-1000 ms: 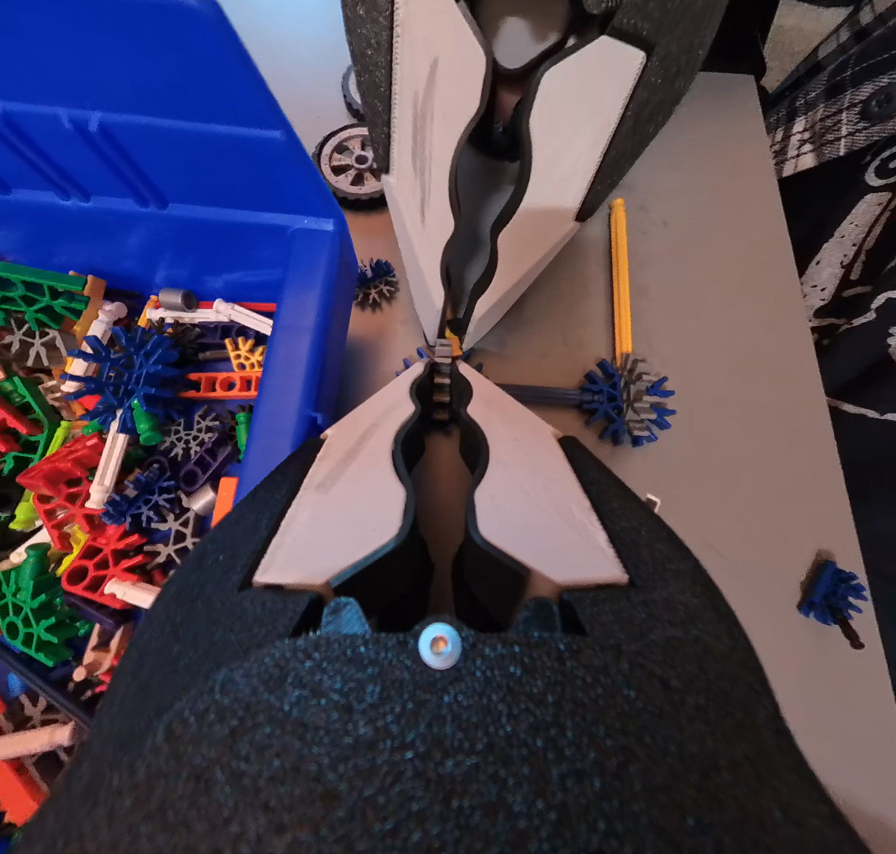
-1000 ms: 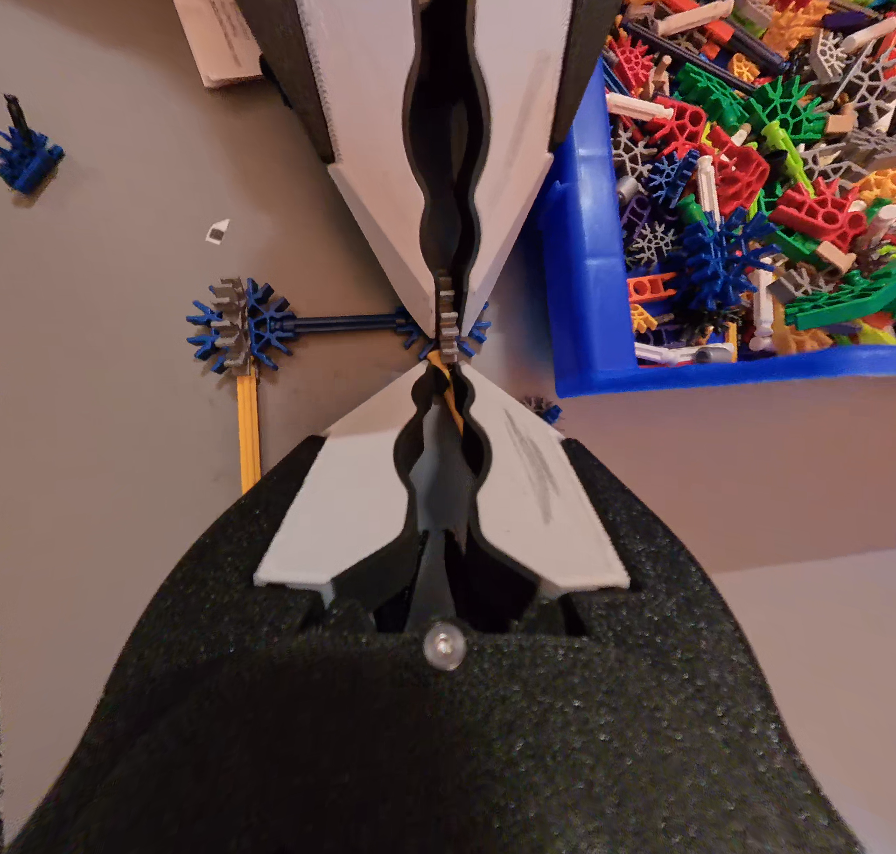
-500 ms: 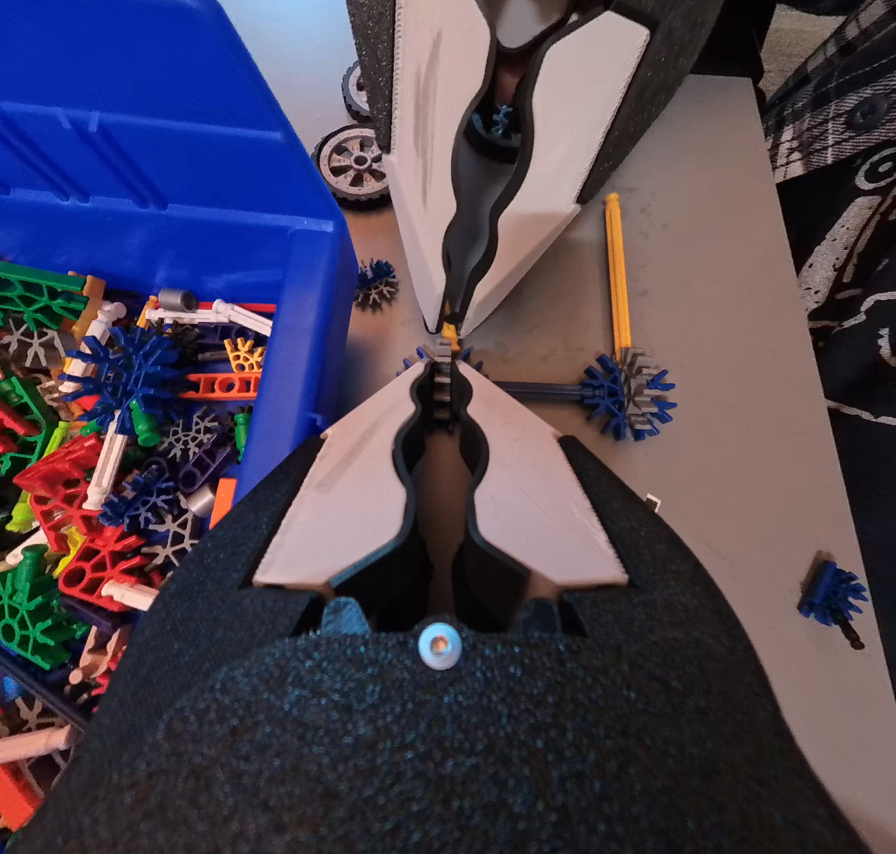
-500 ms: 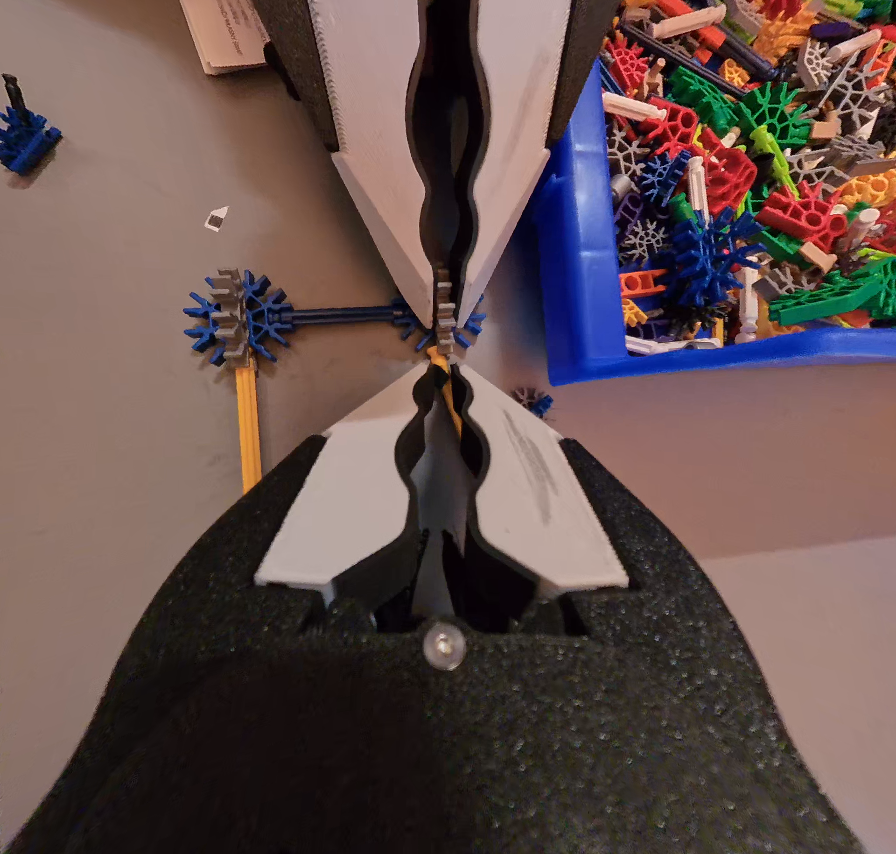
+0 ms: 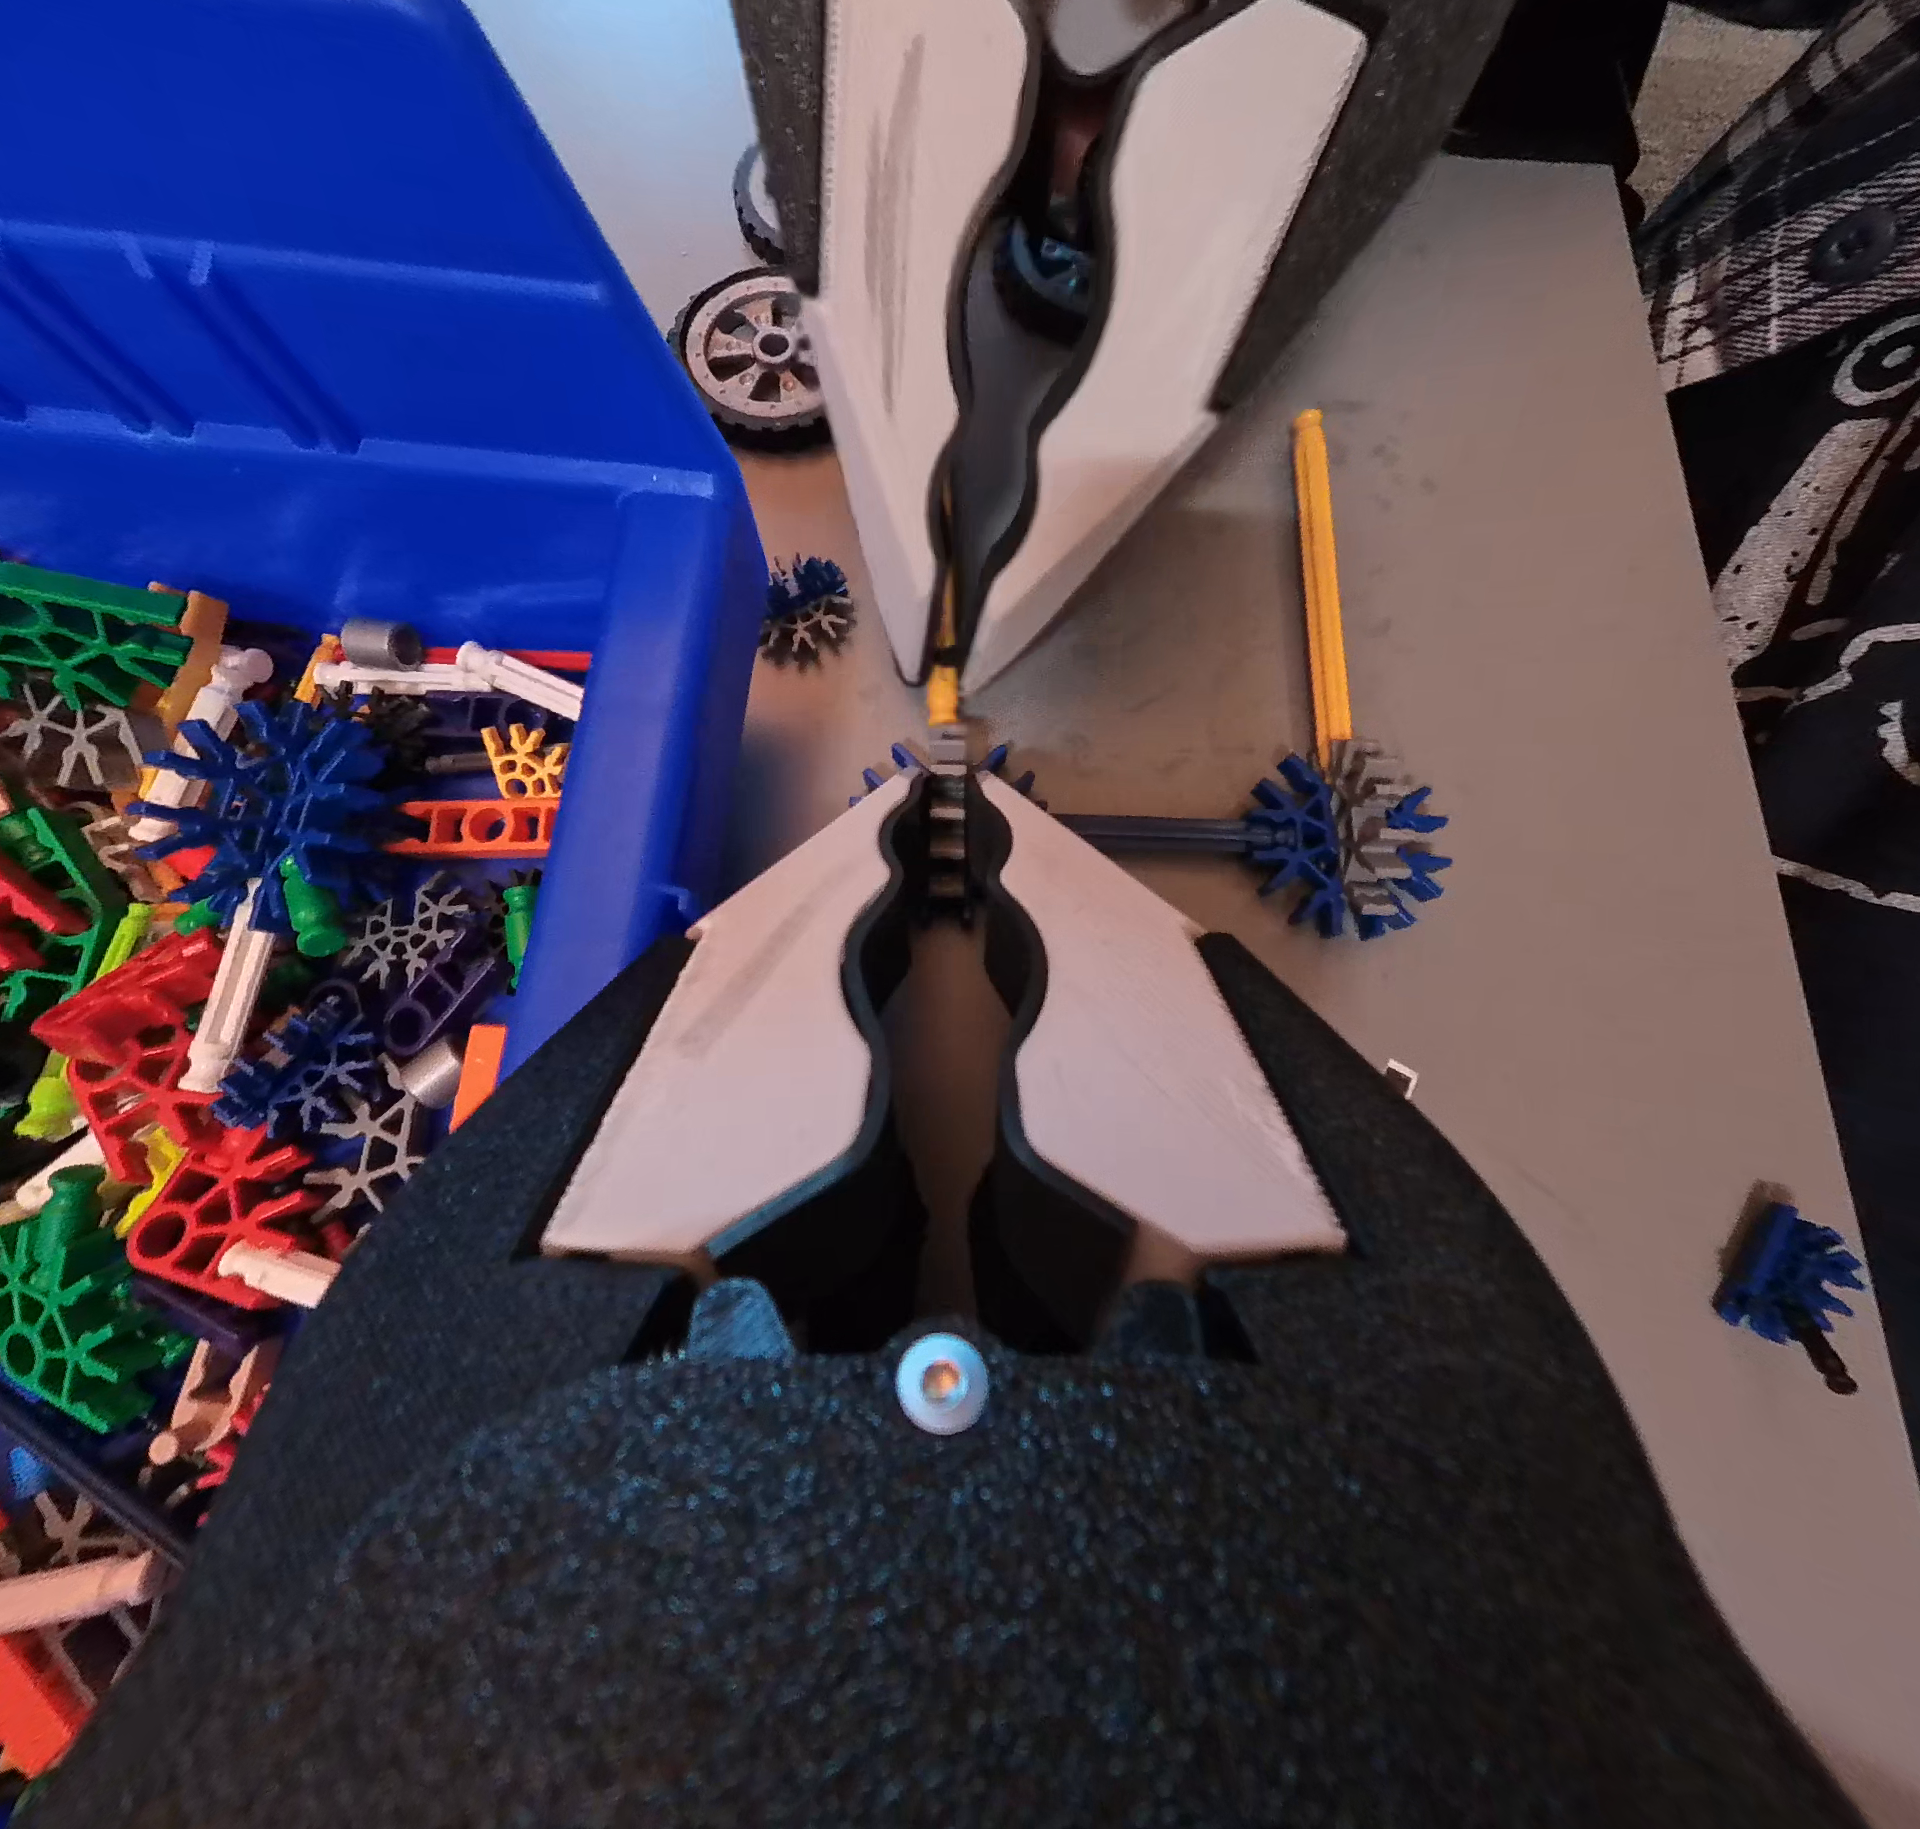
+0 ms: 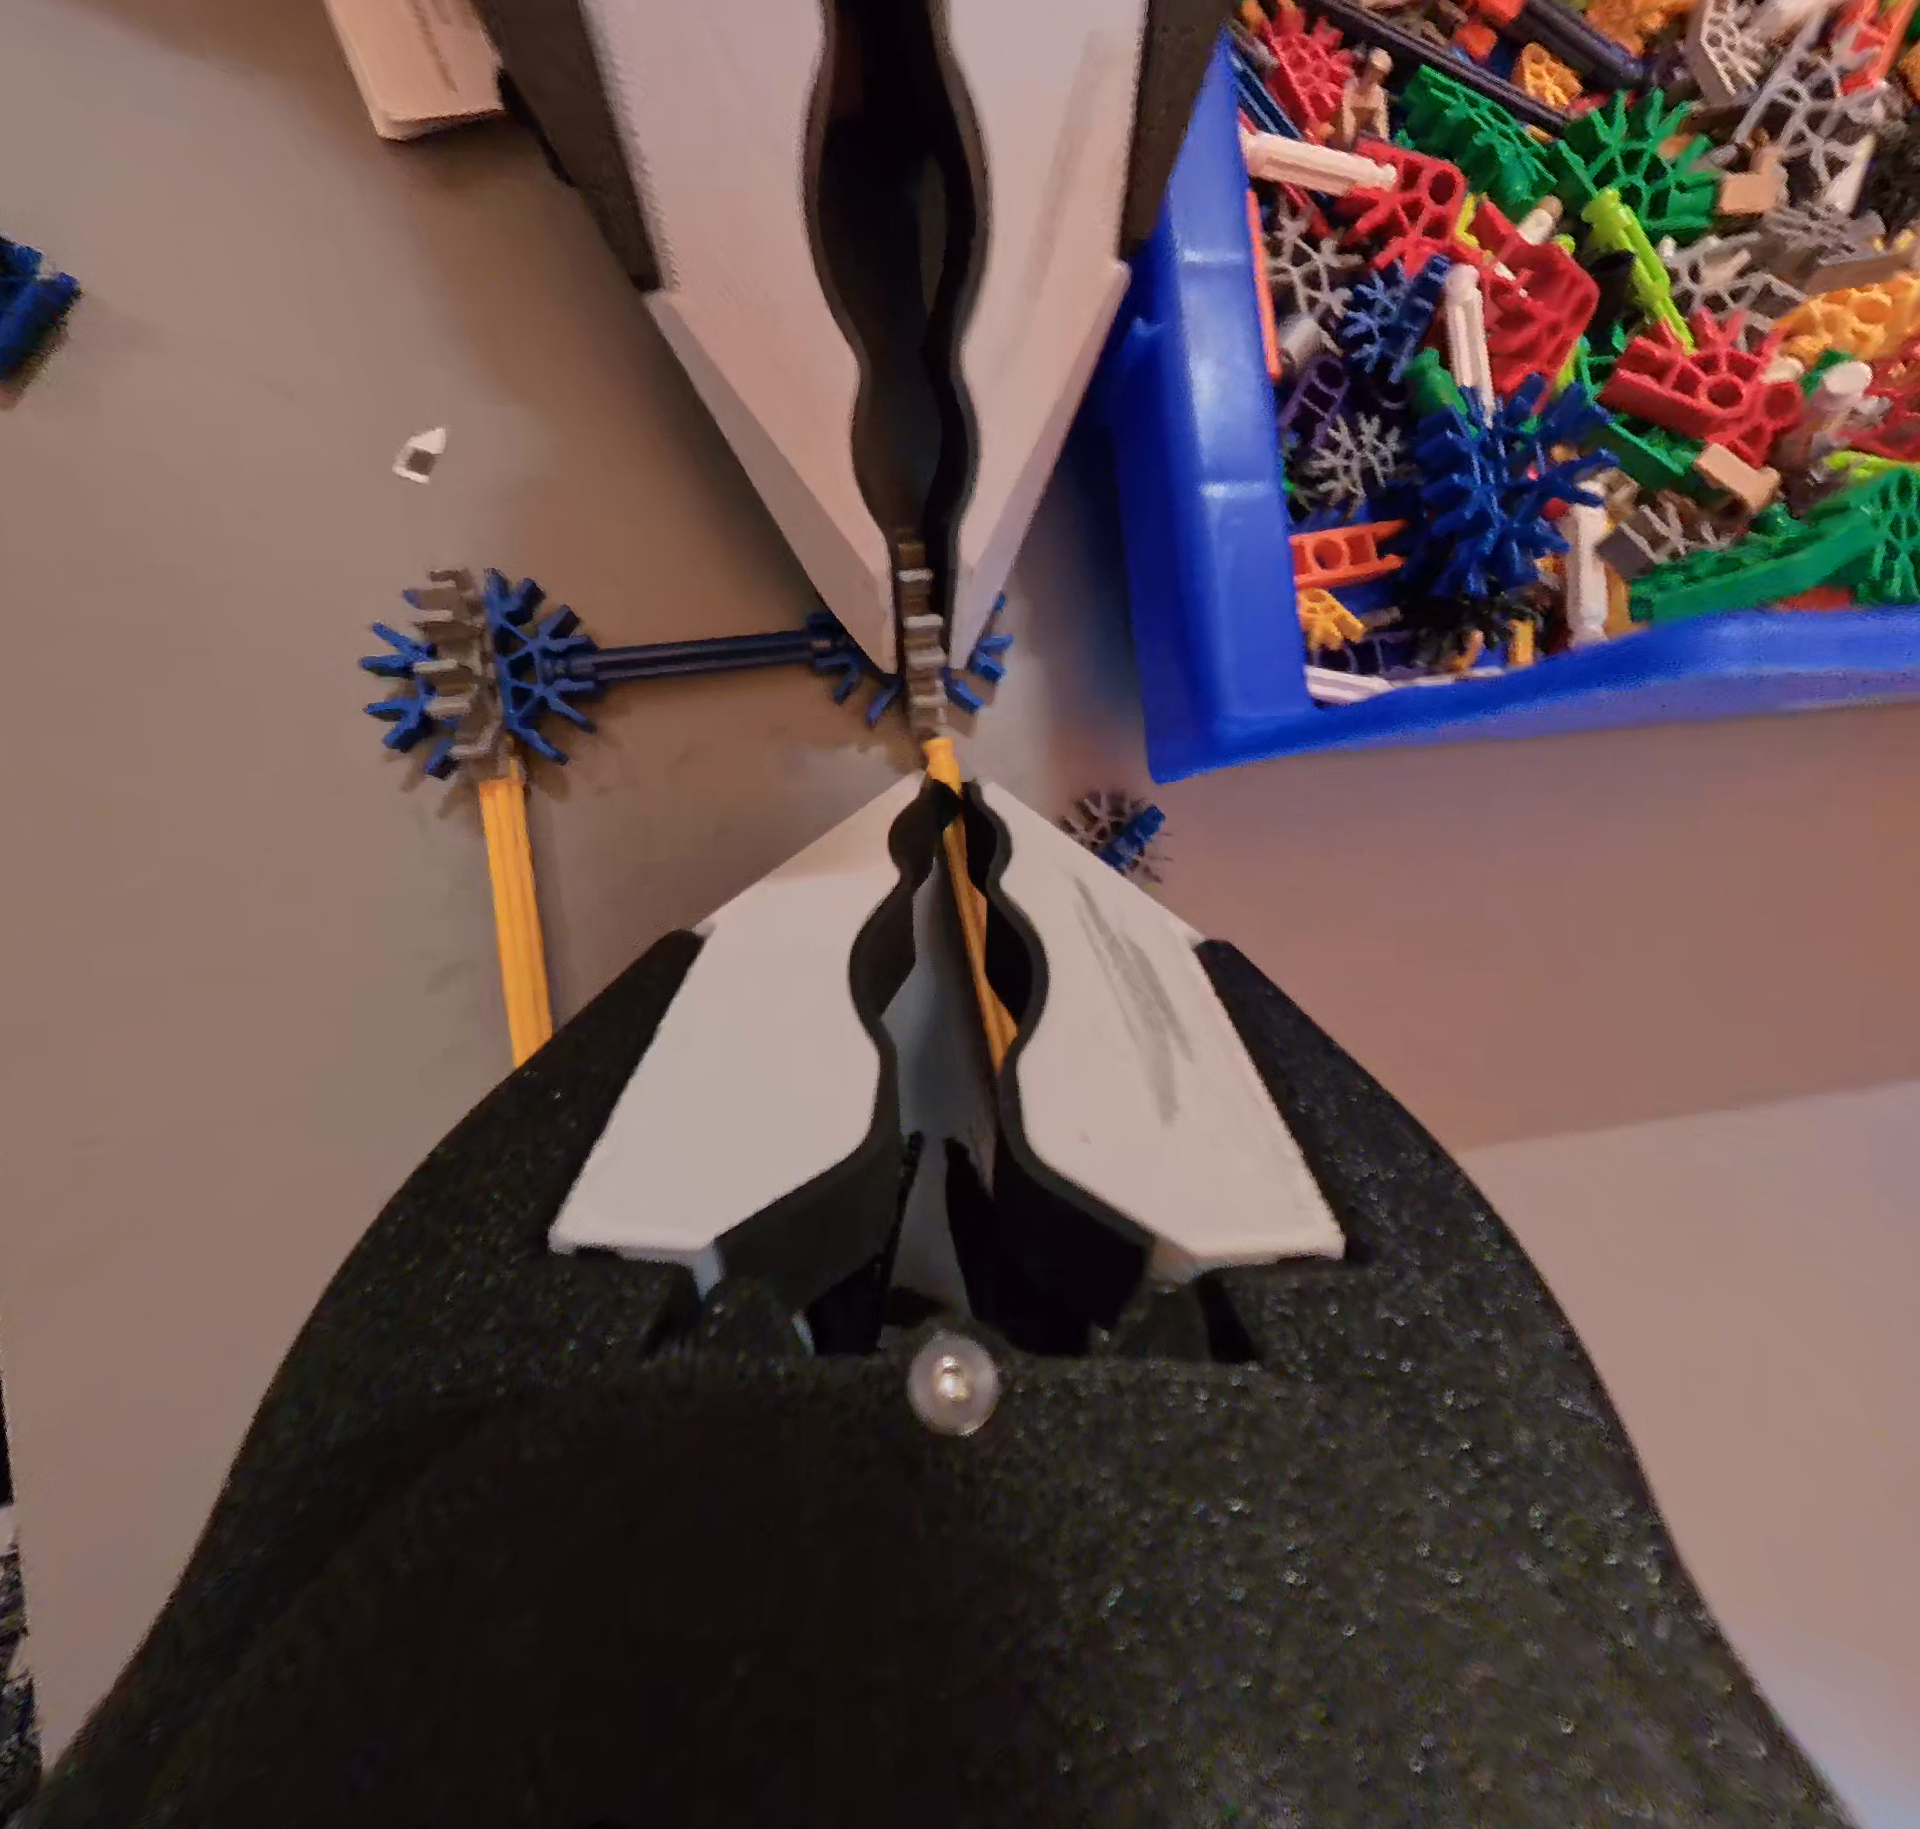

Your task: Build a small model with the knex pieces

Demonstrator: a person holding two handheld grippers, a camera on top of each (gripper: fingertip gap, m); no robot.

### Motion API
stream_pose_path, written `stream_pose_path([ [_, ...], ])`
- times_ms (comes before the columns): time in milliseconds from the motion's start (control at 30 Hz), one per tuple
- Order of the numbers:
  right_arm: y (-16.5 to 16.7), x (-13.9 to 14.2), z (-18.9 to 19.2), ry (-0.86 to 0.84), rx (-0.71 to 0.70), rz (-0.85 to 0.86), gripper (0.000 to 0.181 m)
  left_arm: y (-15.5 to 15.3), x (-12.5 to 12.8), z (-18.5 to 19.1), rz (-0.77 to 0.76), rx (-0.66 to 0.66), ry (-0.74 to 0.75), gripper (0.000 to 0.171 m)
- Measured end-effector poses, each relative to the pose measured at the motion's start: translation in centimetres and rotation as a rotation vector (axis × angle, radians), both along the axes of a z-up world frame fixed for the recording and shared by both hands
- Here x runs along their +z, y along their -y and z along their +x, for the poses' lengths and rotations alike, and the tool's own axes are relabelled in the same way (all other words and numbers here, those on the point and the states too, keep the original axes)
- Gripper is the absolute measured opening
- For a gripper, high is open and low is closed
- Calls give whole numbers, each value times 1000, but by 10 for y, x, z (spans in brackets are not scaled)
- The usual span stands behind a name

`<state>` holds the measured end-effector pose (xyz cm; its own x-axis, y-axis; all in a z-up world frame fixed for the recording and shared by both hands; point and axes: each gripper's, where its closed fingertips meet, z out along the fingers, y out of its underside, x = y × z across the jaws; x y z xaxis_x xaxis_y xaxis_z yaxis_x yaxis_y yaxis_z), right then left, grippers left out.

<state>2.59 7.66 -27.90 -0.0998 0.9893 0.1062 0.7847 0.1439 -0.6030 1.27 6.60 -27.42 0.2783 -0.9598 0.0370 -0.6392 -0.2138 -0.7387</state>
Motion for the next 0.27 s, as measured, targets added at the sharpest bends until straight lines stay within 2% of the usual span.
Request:
stream_pose_path([
  [33,-4,-1,1,5,-17,3,4,0,0,0,-1,0,0,4],
  [267,-5,-2,-4,-21,-55,-48,3,0,0,0,10,-5,-4,4],
])
